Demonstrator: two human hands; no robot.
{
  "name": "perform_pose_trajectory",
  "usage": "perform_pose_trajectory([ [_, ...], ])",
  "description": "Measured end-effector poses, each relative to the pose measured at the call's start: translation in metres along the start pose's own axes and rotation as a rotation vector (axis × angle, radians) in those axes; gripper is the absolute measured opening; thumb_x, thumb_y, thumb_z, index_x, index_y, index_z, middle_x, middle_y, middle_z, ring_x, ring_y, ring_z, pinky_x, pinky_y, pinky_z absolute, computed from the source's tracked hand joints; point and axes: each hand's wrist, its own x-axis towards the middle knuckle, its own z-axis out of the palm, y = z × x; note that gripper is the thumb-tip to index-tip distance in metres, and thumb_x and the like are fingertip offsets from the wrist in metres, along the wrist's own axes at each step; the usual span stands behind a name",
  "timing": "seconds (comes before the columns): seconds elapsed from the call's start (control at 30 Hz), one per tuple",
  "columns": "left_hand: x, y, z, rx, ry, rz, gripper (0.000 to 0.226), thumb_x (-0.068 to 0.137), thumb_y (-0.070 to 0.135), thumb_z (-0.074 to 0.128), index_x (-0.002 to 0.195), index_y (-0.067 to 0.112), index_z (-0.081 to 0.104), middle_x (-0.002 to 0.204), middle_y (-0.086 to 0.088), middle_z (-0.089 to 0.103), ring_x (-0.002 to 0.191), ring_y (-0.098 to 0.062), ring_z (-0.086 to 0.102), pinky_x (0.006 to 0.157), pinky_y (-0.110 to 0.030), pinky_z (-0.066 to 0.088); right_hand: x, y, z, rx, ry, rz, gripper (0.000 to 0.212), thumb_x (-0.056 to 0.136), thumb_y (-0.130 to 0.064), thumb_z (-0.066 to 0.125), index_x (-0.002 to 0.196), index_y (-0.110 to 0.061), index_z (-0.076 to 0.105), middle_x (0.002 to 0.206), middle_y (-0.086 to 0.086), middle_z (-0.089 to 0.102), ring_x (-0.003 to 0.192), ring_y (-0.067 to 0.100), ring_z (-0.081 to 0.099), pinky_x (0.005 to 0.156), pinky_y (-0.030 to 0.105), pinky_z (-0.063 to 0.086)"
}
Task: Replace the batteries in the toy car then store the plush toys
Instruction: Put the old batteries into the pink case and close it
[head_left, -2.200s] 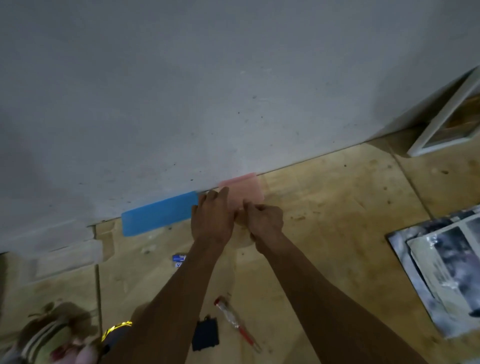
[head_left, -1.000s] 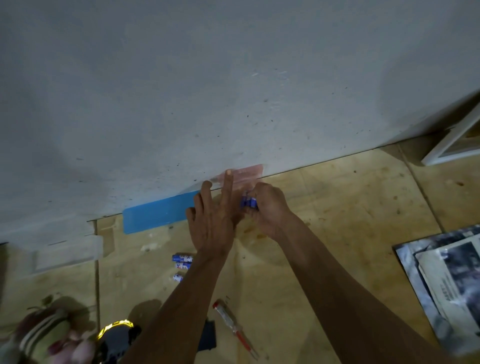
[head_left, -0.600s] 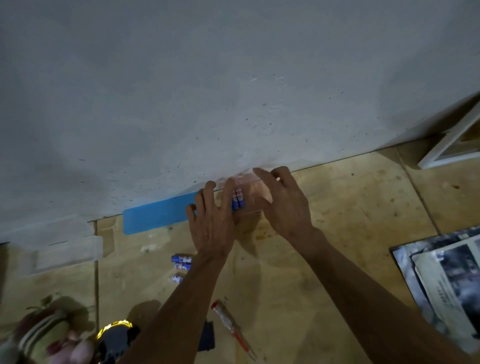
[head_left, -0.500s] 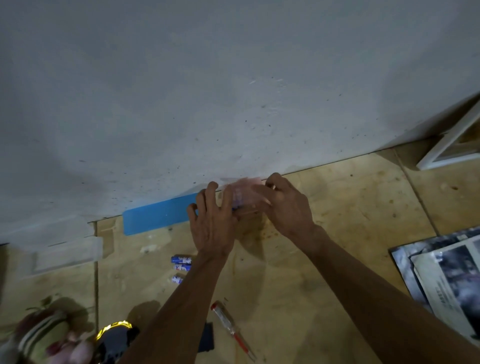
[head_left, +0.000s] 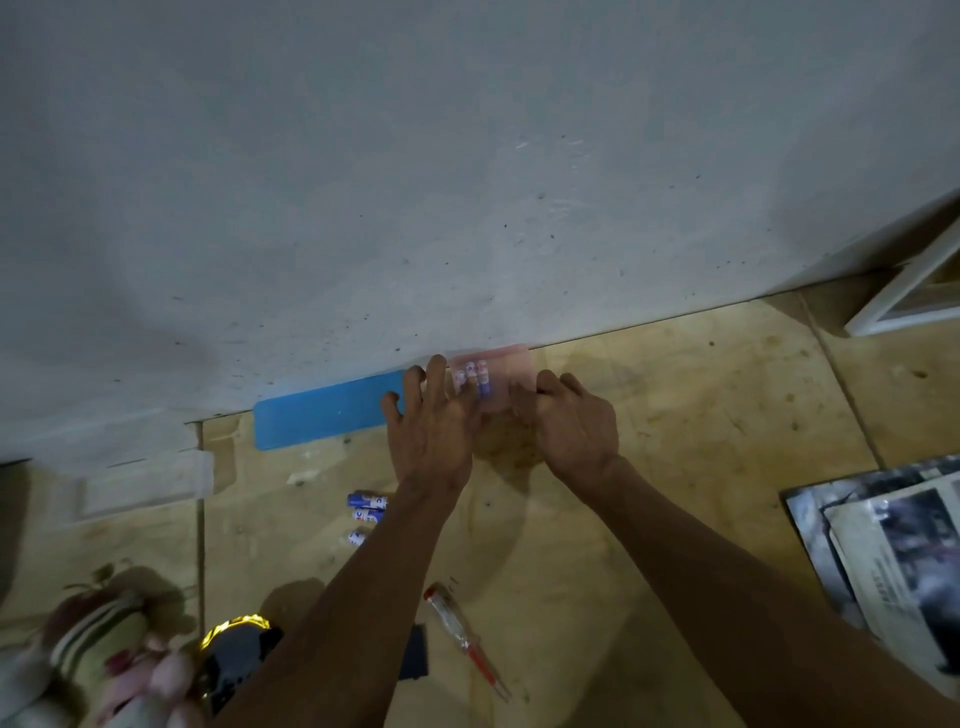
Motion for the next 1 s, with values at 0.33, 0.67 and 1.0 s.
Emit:
perform_pose_trajectory([
  [0.33,-0.029,-0.022,-0.023,-0.122,-0.214,-0.006,0.066,0.094,0.028,0.061,0.152,0.038,0.03,0.156,-0.004,0.024,0.142,-0.034,0.022,0.113,-0.052,0.027,-0.024,-0.035,-0.025,0.021,-0.101,0.138,0.053,0.098,-0.032,0.054,0.146,-0.026,0.032,0.12,0.006,0.059,0.105,0.028,0.062,0.078,0.04,0.056],
  [0.67,-0.218,-0.137,-0.031,-0.406,0.153,-0.297,0.053,0.092,0.035,0.066,0.141,0.02,0.053,0.133,-0.012,0.054,0.121,-0.033,0.049,0.094,-0.049,0.046,-0.11,-0.146,0.032,0.543,0.202,0.031,0.033,0.099,-0.037,0.049,0.123,-0.019,0.063,0.112,0.009,0.06,0.106,0.033,0.06,0.075,0.043,0.056],
  [1.0,-0.293,-0.198,0.024,-0.498,-0.037,-0.407,0.091,0.084,0.063,0.062,0.157,0.021,0.027,0.133,-0.022,0.049,0.123,-0.041,0.048,0.094,-0.053,0.048,-0.082,-0.203,0.08,0.313,0.202,-0.091,0.061,0.097,-0.057,0.037,0.142,-0.018,0.051,0.145,0.015,0.05,0.131,0.038,0.046,0.103,0.048,0.044],
])
